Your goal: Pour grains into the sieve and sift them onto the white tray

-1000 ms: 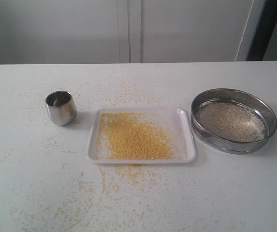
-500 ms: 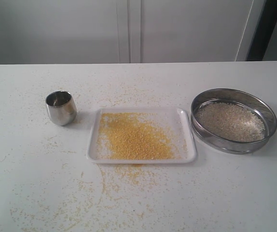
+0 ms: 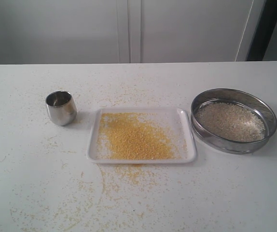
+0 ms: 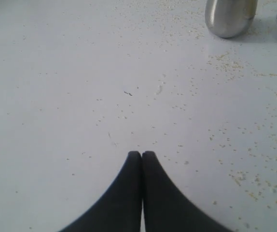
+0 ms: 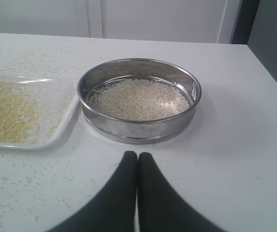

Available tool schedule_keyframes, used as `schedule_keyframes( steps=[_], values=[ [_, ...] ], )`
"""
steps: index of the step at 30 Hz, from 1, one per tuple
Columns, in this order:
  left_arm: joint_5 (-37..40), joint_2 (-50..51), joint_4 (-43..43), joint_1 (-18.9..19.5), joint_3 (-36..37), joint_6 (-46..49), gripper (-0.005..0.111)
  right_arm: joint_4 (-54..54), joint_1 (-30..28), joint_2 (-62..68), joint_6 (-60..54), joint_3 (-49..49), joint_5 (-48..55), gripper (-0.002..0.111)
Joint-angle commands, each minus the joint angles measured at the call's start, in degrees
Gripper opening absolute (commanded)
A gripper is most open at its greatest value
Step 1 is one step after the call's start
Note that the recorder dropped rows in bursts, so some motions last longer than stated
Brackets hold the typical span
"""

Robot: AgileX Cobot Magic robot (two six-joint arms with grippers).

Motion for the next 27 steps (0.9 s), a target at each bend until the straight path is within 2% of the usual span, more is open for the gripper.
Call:
schedule_keyframes(
  steps=[1, 27],
  values=[
    [-0.45, -0.40, -0.70, 0.19, 0.38, 0.75, 0.000, -0.28, 0.13, -0.31, 0.31, 0.26, -0.11, 0.000],
    [-0.57, -0.40, -0.70, 0.19, 0.38, 1.53, 0.000, -0.28, 0.13, -0.31, 0.31, 0.26, -0.11, 0.000]
  ],
)
